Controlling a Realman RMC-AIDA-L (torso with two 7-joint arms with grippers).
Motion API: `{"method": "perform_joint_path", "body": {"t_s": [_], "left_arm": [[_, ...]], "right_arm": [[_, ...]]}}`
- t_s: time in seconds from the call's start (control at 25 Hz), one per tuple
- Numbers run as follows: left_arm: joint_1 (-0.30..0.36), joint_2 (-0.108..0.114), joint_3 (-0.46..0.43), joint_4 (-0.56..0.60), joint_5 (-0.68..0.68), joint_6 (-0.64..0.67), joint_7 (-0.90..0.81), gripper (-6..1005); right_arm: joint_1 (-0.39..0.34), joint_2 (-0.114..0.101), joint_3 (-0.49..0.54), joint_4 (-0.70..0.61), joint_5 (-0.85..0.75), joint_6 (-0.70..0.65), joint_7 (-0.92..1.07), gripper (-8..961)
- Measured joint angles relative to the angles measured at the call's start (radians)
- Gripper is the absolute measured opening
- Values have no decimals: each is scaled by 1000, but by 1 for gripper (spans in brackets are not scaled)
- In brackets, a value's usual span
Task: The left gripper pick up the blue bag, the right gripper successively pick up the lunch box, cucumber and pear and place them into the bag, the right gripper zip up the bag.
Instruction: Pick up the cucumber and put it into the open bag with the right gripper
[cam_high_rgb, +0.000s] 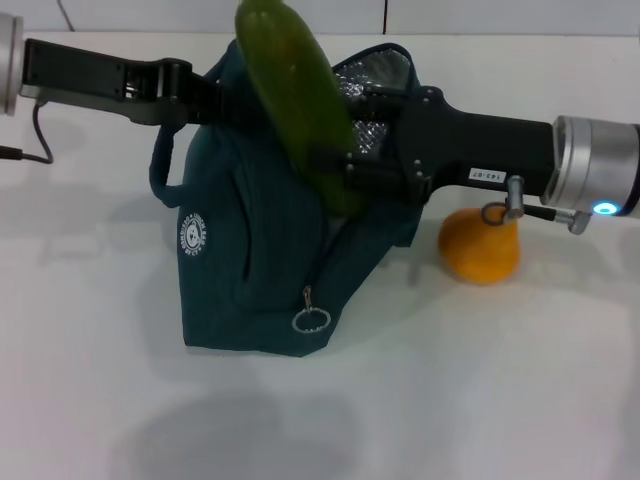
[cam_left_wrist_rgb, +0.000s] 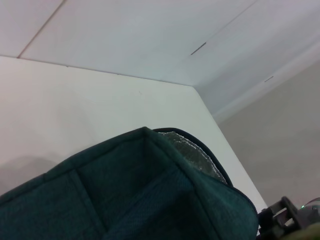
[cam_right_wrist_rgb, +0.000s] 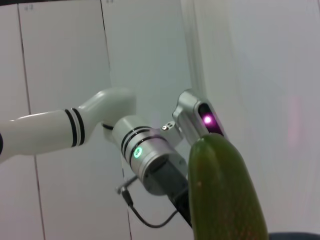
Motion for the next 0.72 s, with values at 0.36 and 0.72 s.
{"method": "perform_joint_path", "body": {"t_s": [0.36,0.72], "left_arm": [[1,0,0,1,0,0,0,40],[3,-3,-1,1,0,8,0,40]], "right_arm": [[-36,0,-1,-2,11,2,4,566],[-44,0,-2,-12,19,3,-1,567]]}}
